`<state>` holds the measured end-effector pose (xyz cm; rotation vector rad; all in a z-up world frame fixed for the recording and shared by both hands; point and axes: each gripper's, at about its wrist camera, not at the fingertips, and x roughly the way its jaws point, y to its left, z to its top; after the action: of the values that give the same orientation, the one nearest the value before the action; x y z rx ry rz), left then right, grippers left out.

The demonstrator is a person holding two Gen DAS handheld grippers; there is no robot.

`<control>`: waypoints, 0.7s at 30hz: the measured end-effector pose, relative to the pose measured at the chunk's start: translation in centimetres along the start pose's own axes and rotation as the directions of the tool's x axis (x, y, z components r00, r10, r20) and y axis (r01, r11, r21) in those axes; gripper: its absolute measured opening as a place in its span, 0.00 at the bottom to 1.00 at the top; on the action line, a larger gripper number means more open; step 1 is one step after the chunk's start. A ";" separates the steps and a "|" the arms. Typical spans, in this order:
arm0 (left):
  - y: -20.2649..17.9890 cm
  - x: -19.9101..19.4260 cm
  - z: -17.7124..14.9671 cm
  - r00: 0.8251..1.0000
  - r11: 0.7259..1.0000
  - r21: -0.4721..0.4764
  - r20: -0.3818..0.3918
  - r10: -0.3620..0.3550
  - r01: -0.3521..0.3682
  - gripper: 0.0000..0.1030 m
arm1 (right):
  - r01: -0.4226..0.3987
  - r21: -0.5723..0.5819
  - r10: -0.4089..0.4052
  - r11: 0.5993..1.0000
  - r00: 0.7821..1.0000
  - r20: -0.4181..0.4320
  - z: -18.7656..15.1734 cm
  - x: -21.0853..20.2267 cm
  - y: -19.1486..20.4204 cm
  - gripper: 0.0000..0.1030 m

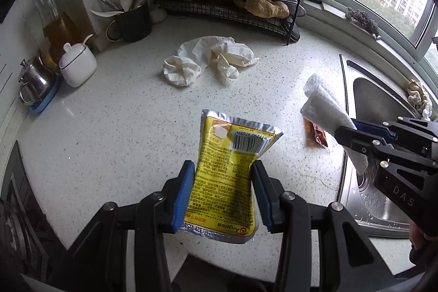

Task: Collect trash
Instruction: 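Carry the yellow packet and white wipe down over the red bin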

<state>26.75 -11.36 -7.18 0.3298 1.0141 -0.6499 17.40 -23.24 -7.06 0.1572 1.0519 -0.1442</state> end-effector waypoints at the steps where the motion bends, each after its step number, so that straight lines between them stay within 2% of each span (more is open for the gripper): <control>1: 0.2 -0.8 -1.0 1.000 1.000 -0.006 0.004 0.005 -0.005 0.40 | -0.004 -0.005 0.004 1.000 1.000 0.002 -0.6 -0.5 0.9 0.11; 12: 2.2 -8.6 -12.5 0.998 0.997 -0.059 0.021 0.051 -0.050 0.40 | -0.062 -0.047 0.062 0.997 0.998 -0.003 -8.2 -4.6 7.8 0.11; 21: 1.9 -11.0 -20.9 0.997 0.989 -0.125 -0.027 0.077 -0.080 0.40 | -0.102 -0.077 0.098 0.992 0.994 -0.055 -14.2 -5.8 11.5 0.11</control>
<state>9.83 5.23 -8.21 0.2652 1.0532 -0.5095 4.72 -8.91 -8.24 0.1421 1.0970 -0.0072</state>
